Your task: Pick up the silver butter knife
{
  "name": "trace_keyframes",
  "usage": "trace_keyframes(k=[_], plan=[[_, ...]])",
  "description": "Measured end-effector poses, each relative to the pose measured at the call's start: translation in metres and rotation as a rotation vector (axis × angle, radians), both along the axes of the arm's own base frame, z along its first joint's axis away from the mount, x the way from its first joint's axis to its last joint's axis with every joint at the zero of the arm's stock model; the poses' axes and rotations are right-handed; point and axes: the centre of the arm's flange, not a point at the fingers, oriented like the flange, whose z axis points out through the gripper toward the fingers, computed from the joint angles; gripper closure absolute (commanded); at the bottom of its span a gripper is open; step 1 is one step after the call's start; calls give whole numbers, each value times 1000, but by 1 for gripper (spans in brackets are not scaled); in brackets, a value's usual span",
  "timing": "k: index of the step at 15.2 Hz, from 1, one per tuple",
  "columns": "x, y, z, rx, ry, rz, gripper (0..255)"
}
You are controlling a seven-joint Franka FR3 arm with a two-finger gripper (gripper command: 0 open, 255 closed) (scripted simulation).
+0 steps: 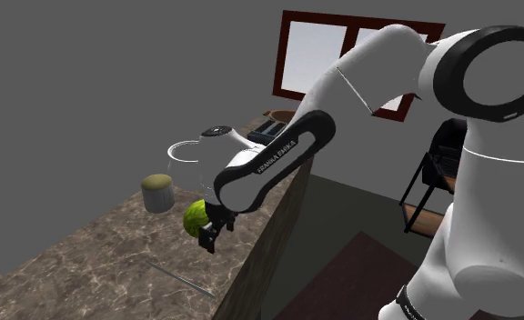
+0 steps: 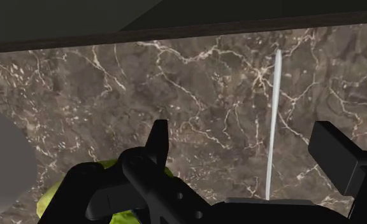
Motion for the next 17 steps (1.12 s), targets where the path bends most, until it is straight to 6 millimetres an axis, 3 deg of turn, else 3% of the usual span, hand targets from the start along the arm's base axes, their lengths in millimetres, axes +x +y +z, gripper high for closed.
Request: trace_keyframes(k=[10,17], plan=[[37,91,-87,5,1,58,0],[43,99,-129,5,0,64,0]])
